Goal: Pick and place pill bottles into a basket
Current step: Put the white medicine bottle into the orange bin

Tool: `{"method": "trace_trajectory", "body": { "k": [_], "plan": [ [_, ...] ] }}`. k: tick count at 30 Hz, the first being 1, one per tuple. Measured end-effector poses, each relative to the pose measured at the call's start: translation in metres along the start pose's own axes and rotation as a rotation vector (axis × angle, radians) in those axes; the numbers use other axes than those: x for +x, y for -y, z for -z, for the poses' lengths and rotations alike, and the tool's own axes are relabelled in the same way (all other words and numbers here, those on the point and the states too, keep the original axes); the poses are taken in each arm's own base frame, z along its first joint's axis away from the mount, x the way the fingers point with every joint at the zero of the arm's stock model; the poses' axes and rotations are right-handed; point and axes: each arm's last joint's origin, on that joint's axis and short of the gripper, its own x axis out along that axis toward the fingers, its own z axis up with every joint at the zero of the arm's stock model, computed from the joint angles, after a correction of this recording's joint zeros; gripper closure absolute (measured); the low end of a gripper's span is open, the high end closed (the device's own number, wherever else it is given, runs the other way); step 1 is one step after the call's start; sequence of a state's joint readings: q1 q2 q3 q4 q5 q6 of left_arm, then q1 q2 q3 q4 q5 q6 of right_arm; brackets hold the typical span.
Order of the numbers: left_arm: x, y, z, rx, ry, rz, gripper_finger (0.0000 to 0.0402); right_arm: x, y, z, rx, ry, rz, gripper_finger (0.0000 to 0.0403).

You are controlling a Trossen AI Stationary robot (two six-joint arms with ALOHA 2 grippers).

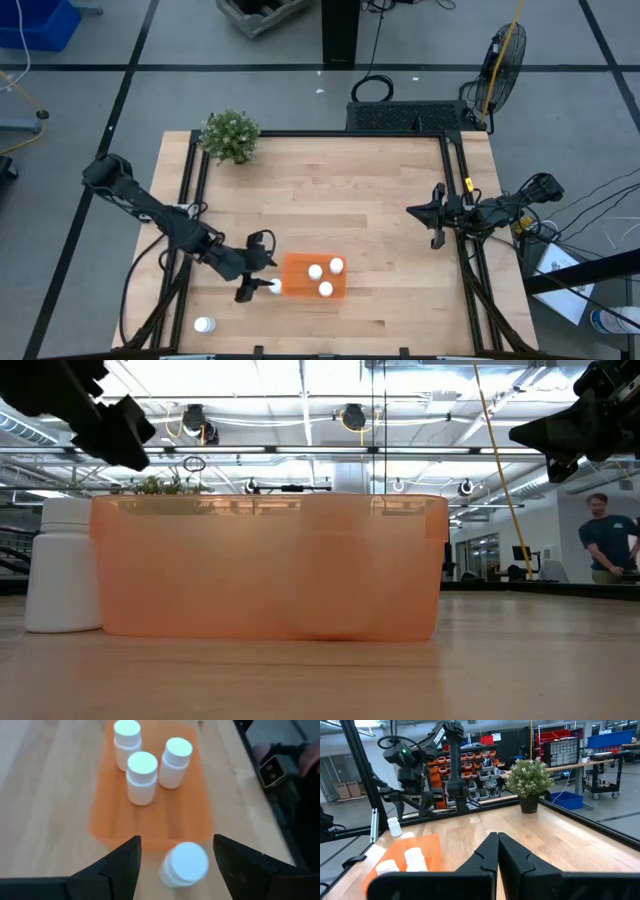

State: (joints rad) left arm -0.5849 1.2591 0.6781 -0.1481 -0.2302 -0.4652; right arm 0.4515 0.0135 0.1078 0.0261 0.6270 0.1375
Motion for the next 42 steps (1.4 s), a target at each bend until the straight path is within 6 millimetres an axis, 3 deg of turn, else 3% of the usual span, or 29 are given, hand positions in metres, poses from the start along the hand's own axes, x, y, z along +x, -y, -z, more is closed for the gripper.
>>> {"method": "trace_trajectory", "body": {
  "k": [9,24,33,42],
  "plan": [
    [0.012,0.017,0.016,-0.078,-0.04,-0.009,0.0095,0.0,0.0,0.0,-0.001,-0.001,0.0,0.0403],
    [0.052,0.018,0.041,-0.078,-0.128,-0.117,0.0046,0.0,0.0,0.0,0.0,0.0,0.0,0.0403],
    [0.053,0.019,0.04,-0.061,-0.114,-0.107,0.0083,0.0,0.0,0.0,0.0,0.0,0.0,0.0403],
    [0.055,0.013,0.034,-0.081,-0.079,-0.121,0.018,0.0,0.0,0.0,0.0,0.0,0.0,0.0403]
  ]
}}
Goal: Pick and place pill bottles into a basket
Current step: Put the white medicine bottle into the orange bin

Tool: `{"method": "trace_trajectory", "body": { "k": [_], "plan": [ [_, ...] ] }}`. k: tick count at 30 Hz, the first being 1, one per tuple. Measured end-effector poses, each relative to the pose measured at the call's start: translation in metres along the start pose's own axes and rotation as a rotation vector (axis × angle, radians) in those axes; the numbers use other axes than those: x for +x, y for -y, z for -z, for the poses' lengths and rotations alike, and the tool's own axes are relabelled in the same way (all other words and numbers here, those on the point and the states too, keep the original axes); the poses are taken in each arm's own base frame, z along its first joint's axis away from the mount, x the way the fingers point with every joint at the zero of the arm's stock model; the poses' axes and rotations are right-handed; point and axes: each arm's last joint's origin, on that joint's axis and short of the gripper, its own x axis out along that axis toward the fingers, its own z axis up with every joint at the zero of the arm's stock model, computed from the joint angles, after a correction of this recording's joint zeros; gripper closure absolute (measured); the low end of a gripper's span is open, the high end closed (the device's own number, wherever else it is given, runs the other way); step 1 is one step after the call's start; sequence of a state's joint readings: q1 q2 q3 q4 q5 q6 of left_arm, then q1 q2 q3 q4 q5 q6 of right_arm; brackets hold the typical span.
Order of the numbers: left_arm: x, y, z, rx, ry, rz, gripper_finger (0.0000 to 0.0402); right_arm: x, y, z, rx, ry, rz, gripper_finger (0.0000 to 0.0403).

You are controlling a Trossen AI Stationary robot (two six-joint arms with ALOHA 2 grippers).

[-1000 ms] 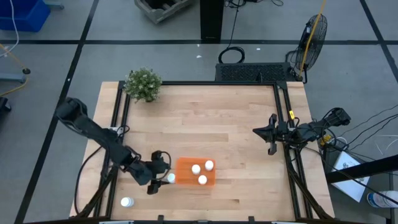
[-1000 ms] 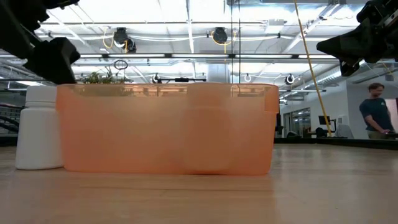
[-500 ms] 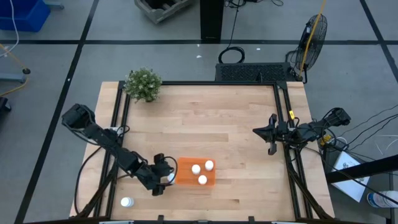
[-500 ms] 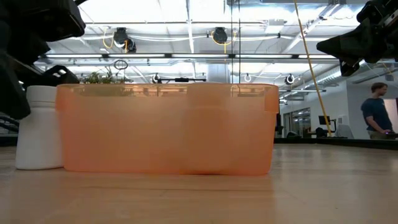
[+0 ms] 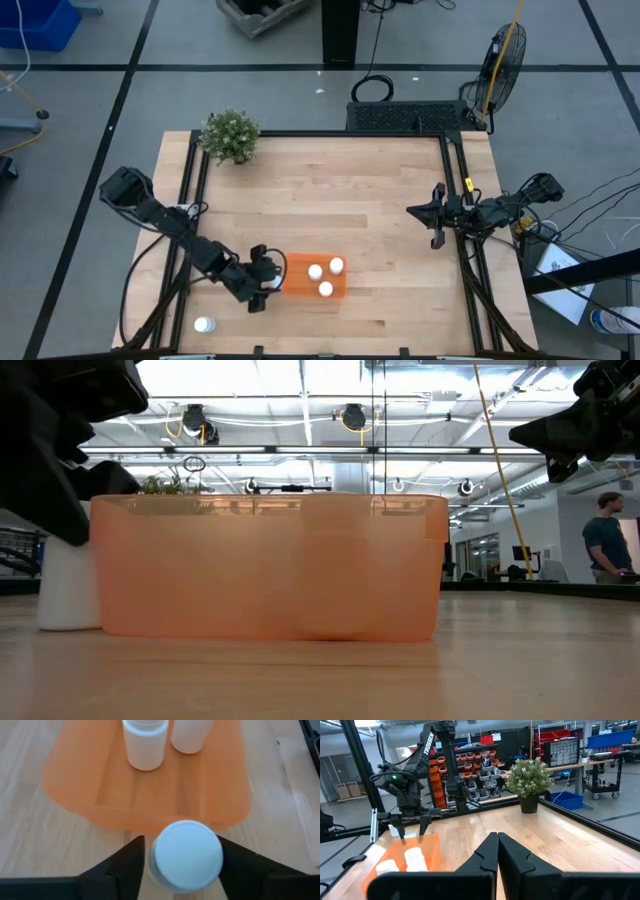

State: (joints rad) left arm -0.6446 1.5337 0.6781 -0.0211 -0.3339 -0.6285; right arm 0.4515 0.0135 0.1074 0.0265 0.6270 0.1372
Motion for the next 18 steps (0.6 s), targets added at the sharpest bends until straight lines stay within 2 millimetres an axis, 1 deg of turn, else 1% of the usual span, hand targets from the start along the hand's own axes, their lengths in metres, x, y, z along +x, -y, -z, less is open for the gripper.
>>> {"method": "trace_trajectory", "body": {
  "k": [4,7,11,13,16,18],
  "plan": [
    [0.001,-0.002,-0.002,-0.02,0.003,0.002,0.0227,0.0,0.0,0.0,0.001,0.0,0.0,0.0403],
    [0.0,-0.001,-0.003,-0.031,0.005,0.01,0.0239,0.0,0.0,0.0,0.0,0.0,0.0,0.0403],
    [-0.006,-0.002,-0.003,-0.036,-0.016,0.028,0.0239,0.0,0.0,0.0,0.001,0.0,0.0,0.0403],
    [-0.011,-0.002,-0.004,-0.038,-0.021,0.035,0.0233,0.0,0.0,0.0,0.0,0.0,0.0,0.0403],
    [-0.022,-0.004,-0.009,-0.043,0.003,0.046,0.0224,0.0,0.0,0.0,0.001,0.0,0.0,0.0403],
    [-0.029,-0.005,-0.012,-0.042,0.028,0.037,0.0229,0.0,0.0,0.0,0.0,0.0,0.0,0.0403]
  ]
}}
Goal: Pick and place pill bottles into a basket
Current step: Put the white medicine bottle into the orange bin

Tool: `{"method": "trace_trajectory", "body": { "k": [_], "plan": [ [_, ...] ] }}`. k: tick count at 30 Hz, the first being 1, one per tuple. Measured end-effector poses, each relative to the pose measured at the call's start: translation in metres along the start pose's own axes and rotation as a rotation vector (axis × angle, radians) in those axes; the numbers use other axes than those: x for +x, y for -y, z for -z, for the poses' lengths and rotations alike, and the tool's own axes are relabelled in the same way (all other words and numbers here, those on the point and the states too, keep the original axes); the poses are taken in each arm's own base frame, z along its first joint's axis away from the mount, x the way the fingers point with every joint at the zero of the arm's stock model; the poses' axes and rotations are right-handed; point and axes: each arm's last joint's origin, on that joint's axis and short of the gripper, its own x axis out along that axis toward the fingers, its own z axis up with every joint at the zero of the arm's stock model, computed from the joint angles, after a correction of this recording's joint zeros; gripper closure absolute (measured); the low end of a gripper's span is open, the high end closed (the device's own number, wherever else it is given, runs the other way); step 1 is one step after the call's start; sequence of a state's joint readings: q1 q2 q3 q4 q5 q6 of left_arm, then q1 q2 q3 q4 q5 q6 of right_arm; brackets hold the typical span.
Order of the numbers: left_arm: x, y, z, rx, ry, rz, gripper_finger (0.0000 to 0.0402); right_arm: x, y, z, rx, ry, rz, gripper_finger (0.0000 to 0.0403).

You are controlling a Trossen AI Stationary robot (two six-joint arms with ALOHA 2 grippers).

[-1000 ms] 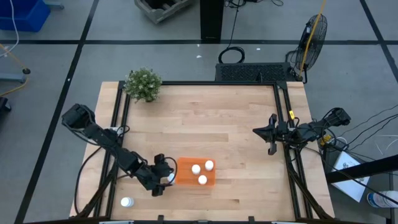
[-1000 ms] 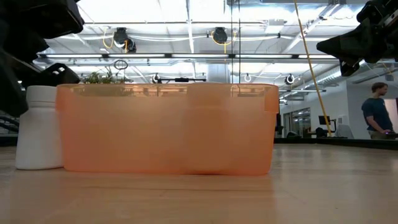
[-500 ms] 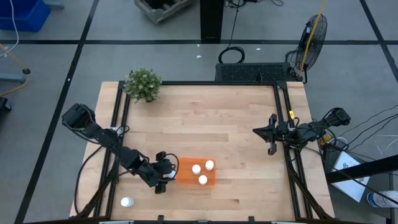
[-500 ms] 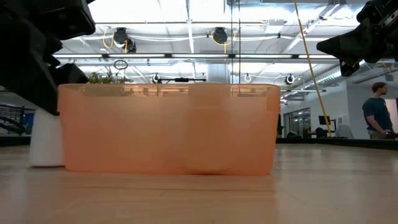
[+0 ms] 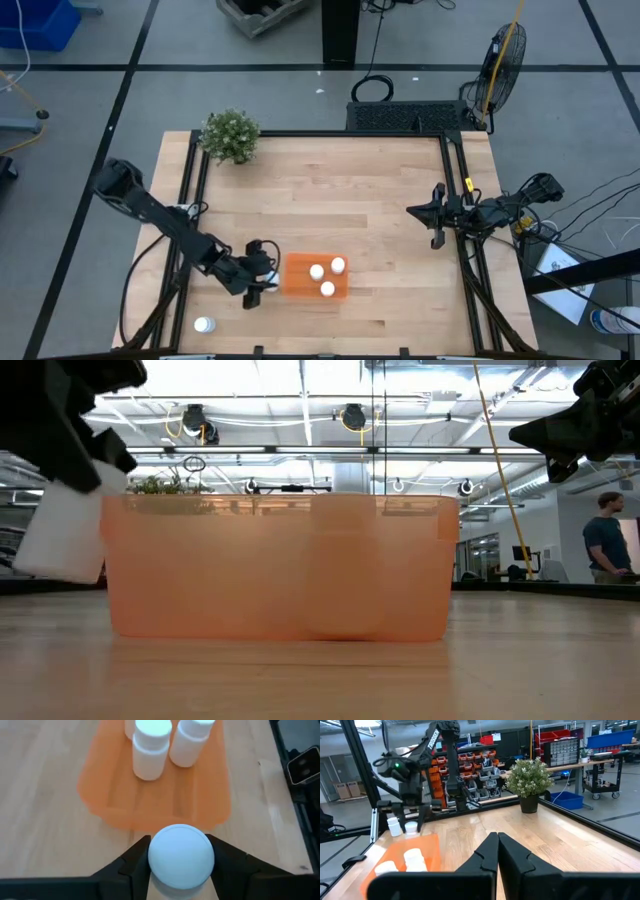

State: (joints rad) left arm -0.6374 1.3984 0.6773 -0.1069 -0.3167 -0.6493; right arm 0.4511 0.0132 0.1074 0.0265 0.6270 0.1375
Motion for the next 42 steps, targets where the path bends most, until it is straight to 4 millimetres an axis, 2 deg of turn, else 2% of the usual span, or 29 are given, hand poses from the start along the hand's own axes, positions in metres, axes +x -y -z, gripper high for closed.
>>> {"method": "trace_trajectory", "body": {
  "k": [7,10,13,16,25,29,33,39,42],
  "plan": [
    [-0.022,-0.004,-0.015,0.042,0.107,0.001,0.0238,0.0,0.0,0.0,0.0,0.0,0.0,0.0403],
    [-0.028,-0.008,-0.021,0.047,0.146,-0.005,0.0227,0.0,0.0,0.0,0.0,0.0,0.0,0.0403],
    [-0.029,-0.014,-0.027,0.054,0.18,-0.045,0.0219,0.0,0.0,0.0,0.0,0.0,0.0,0.0403],
    [-0.027,-0.018,-0.033,0.065,0.214,-0.058,0.0231,0.0,0.0,0.0,0.0,0.0,0.0,0.0403],
    [-0.027,-0.021,-0.049,0.146,0.307,-0.018,0.0232,0.0,0.0,0.0,0.0,0.0,0.0,0.0403],
    [-0.015,-0.019,-0.046,0.201,0.287,-0.025,0.0219,0.0,0.0,0.0,0.0,0.0,0.0,0.0403],
    [0.005,-0.015,-0.043,0.233,0.277,0.013,0.0238,0.0,0.0,0.0,0.0,0.0,0.0,0.0403],
    [0.022,-0.011,-0.041,0.243,0.294,0.035,0.0238,0.0,0.0,0.0,0.0,0.0,0.0,0.0403],
    [0.031,-0.01,-0.038,0.251,0.287,0.057,0.0226,0.0,0.0,0.0,0.0,0.0,0.0,0.0403]
  ]
}}
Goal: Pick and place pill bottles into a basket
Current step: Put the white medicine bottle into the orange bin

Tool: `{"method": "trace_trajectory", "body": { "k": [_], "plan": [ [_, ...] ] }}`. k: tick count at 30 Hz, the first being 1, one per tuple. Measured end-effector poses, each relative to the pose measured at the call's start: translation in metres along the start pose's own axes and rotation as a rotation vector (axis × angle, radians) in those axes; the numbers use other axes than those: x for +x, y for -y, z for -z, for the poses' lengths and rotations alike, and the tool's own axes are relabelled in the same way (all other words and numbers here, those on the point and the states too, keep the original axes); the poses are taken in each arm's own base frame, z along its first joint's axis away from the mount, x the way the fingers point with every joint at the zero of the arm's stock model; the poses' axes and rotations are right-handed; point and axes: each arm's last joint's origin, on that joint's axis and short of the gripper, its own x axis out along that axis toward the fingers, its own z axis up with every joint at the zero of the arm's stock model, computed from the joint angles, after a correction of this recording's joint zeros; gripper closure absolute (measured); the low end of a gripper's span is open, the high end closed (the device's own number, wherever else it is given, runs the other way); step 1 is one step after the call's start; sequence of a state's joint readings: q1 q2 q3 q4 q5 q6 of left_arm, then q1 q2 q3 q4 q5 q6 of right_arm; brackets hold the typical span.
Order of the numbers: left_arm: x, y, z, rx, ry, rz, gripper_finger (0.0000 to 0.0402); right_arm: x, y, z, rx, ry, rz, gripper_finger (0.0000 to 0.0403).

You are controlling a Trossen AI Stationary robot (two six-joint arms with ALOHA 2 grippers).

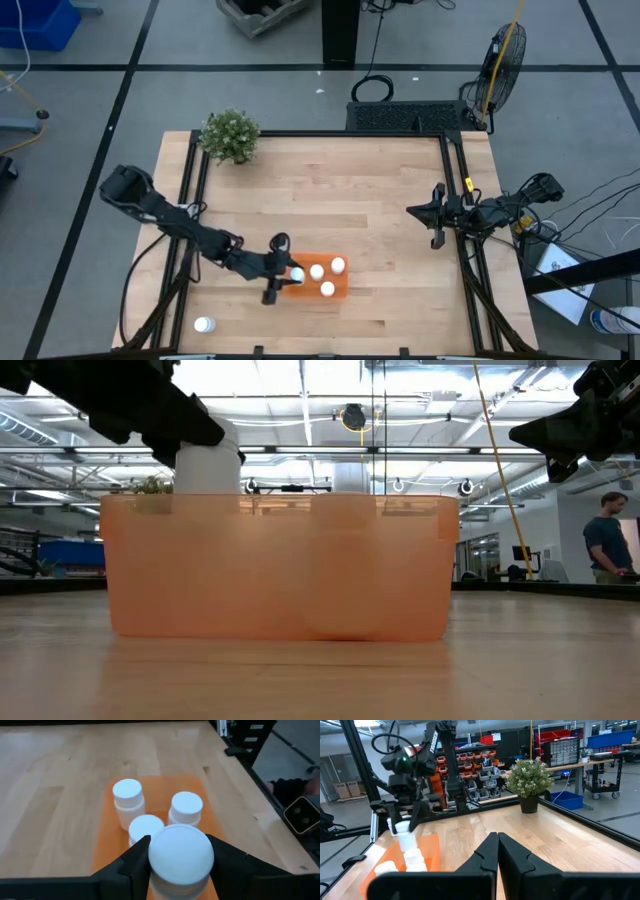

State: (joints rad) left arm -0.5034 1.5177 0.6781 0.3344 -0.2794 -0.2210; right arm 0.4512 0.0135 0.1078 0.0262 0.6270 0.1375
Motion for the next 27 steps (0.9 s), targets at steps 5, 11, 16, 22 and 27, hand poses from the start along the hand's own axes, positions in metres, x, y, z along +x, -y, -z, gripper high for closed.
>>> {"method": "trace_trajectory", "body": {
  "k": [5,11,16,22,27],
  "plan": [
    [0.011,0.002,0.009,0.007,-0.013,0.007,0.0225,0.0,0.0,0.0,0.001,0.001,0.0,0.0403],
    [0.022,0.002,0.018,0.018,-0.036,0.008,0.0238,0.0,0.0,0.0,0.0,0.001,0.0,0.0403],
    [0.026,0.002,0.023,0.019,-0.042,0.007,0.021,0.0,0.0,0.0,0.0,0.001,0.0,0.0403],
    [0.031,0.002,0.029,0.013,-0.058,0.002,0.0219,0.0,0.0,0.0,0.0,0.001,0.0,0.0403],
    [0.032,0.003,0.027,0.011,-0.044,0.004,0.0233,0.0,0.0,0.0,0.0,0.0,0.0,0.0403]
  ]
}}
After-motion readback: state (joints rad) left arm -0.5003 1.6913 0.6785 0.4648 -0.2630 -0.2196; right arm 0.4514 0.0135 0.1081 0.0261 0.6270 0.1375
